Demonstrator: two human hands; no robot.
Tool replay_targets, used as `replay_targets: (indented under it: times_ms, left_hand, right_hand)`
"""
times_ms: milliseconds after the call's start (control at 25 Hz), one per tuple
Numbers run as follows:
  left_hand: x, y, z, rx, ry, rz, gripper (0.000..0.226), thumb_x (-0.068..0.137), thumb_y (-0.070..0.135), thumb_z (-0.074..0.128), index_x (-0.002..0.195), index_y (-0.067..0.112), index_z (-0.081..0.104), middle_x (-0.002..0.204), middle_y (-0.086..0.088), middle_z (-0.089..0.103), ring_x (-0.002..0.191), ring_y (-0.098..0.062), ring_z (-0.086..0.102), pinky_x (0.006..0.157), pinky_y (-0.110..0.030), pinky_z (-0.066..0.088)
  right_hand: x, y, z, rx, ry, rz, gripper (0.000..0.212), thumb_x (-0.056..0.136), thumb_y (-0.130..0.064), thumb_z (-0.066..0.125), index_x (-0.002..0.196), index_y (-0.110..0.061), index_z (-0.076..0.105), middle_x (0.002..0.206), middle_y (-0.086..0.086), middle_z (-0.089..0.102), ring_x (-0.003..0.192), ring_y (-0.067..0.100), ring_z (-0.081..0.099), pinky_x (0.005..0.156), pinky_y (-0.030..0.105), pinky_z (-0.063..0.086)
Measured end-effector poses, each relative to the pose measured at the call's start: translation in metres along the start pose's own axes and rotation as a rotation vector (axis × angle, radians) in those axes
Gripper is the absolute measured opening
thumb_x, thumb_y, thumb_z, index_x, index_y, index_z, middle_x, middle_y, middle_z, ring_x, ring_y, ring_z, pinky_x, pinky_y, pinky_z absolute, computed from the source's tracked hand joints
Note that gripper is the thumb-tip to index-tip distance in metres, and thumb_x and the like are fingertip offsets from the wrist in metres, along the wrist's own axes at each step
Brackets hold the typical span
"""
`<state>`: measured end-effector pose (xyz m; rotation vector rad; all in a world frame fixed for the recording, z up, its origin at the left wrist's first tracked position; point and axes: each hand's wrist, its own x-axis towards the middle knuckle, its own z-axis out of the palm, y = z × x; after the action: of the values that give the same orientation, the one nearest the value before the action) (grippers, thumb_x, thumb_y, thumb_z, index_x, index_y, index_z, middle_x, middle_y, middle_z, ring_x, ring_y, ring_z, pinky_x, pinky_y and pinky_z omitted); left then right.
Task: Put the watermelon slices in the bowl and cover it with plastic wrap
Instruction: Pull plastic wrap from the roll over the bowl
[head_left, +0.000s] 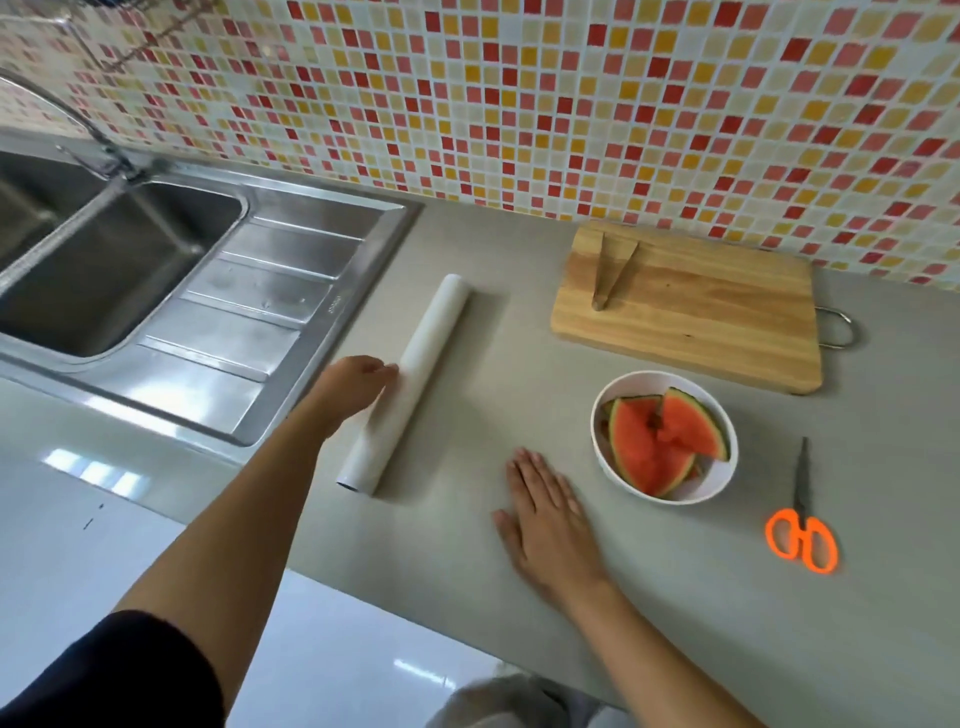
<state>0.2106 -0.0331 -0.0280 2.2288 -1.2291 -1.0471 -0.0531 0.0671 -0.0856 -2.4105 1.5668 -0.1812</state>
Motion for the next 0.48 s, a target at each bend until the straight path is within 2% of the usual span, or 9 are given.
replay_targets:
  times_ms: [40,120,200,280,360,440,480]
  left_hand:
    - [0.001,-0.002,0.001,-0.082,-0.075,-0.033,0.034,0.091,0.035,0.056,0.097,0.003,0.066,0.090,-0.008,0.057,0.084,-0.022,0.053,0.078,-0.033,0.045]
    - [0.003,-0.005,0.004,-0.098,-0.169,-0.059,0.036,0.088,0.039,0.059,0.103,0.007,0.066,0.093,-0.007,0.061,0.084,-0.021,0.057,0.079,-0.033,0.048]
    - [0.006,-0.005,0.006,-0.073,-0.173,-0.059,0.037,0.086,0.042,0.061,0.102,0.010,0.067,0.094,-0.006,0.064,0.085,-0.021,0.059,0.080,-0.034,0.049]
    - [0.006,-0.003,0.008,-0.054,-0.167,-0.054,0.039,0.085,0.043,0.063,0.098,0.006,0.068,0.088,-0.006,0.063,0.078,-0.020,0.057,0.074,-0.030,0.047]
    - [0.000,-0.001,0.013,-0.090,-0.170,-0.060,0.040,0.087,0.041,0.063,0.095,0.002,0.067,0.086,-0.008,0.061,0.074,-0.019,0.056,0.069,-0.028,0.046]
    - [-0.013,0.002,0.024,-0.301,-0.206,-0.099,0.036,0.090,0.038,0.060,0.094,0.003,0.066,0.093,-0.010,0.063,0.079,-0.021,0.060,0.076,-0.032,0.050]
    - [-0.021,0.007,0.027,-0.433,-0.234,-0.109,0.033,0.091,0.037,0.059,0.093,0.005,0.066,0.097,-0.010,0.065,0.083,-0.021,0.062,0.079,-0.034,0.051]
  right_hand:
    - [0.000,-0.001,0.000,-0.021,0.021,0.001,0.054,0.087,-0.041,0.039,0.126,-0.008,0.057,0.134,0.008,0.054,0.124,0.023,0.051,0.096,0.045,0.045]
    - [0.001,-0.002,0.000,-0.037,0.040,-0.004,0.057,0.086,-0.041,0.032,0.126,-0.008,0.057,0.134,0.007,0.055,0.124,0.022,0.051,0.096,0.044,0.045]
    - [0.000,-0.002,0.001,-0.030,0.045,-0.010,0.057,0.086,-0.041,0.032,0.126,-0.008,0.056,0.134,0.007,0.055,0.124,0.022,0.051,0.096,0.043,0.045]
    - [-0.001,-0.002,0.000,-0.020,0.017,-0.005,0.056,0.087,-0.041,0.034,0.127,-0.009,0.055,0.135,0.007,0.054,0.125,0.022,0.050,0.097,0.043,0.044]
    - [-0.001,0.001,0.001,0.025,0.010,-0.025,0.054,0.090,-0.041,0.040,0.133,-0.009,0.049,0.142,0.007,0.046,0.132,0.022,0.042,0.107,0.041,0.034]
    - [0.001,0.005,0.000,0.215,-0.021,-0.034,0.050,0.095,-0.036,0.039,0.138,-0.010,0.041,0.150,0.005,0.034,0.140,0.021,0.028,0.114,0.028,0.013]
    - [0.002,0.007,-0.002,0.361,-0.022,-0.007,0.044,0.096,-0.032,0.040,0.134,-0.010,0.046,0.148,0.007,0.038,0.139,0.021,0.030,0.113,0.023,0.012]
